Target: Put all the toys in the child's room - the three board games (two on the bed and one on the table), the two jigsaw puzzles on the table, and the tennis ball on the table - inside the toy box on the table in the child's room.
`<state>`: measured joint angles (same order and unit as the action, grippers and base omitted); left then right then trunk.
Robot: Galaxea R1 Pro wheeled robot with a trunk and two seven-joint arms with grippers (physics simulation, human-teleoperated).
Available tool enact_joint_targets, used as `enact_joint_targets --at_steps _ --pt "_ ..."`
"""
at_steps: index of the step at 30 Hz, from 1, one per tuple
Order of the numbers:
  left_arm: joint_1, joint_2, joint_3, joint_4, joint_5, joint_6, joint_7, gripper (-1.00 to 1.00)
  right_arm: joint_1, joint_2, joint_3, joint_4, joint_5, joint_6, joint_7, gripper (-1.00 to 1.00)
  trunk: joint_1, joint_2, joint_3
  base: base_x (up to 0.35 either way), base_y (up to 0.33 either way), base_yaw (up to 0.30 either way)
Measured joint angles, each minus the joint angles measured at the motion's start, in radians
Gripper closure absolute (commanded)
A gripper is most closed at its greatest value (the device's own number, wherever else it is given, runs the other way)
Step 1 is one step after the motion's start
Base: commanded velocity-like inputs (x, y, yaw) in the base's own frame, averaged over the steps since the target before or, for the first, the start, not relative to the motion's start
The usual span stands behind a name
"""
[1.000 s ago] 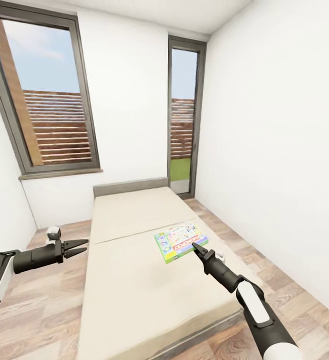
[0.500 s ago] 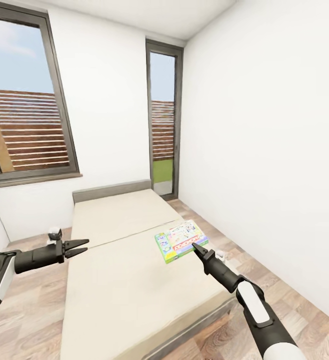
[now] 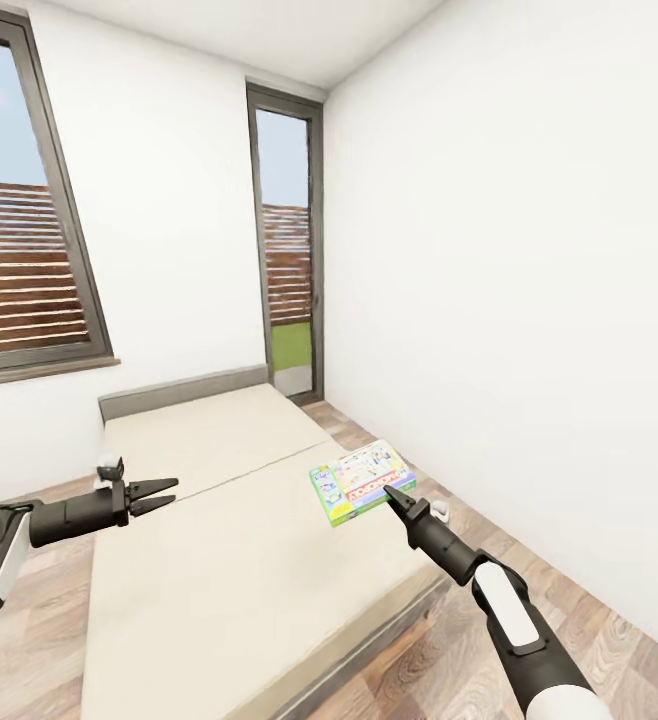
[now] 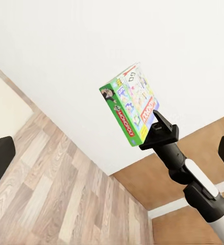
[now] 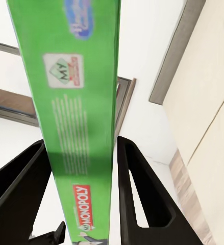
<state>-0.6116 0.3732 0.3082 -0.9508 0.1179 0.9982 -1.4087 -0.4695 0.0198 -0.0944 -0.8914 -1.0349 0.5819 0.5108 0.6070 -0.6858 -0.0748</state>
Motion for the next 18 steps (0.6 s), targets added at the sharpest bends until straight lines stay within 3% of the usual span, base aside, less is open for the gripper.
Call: enact_joint_targets --at_steps 7,14,18 --pt "0.0 -0.003 -0.001 0.0 0.0 -0.001 0.002 -1.0 0.0 -0.001 0.0 0.0 0.0 0.0 -0.001 1.0 -0.027 0.049 0.026 0.0 0.0 -0.247" --pt "0.0 -0.023 -0.003 0.0 -0.002 -0.001 0.004 -1.0 0.0 -0.001 0.0 0.0 0.001 0.0 -0.001 1.0 -0.054 0.098 0.052 0.0 0.0 -0.247" --pt "0.0 -0.026 -0.026 0.0 -0.003 -0.001 0.006 -1.0 0.0 0.0 0.0 0.001 0.001 -0.001 -0.001 1.0 -0.069 0.125 0.066 0.0 0.0 -0.247"
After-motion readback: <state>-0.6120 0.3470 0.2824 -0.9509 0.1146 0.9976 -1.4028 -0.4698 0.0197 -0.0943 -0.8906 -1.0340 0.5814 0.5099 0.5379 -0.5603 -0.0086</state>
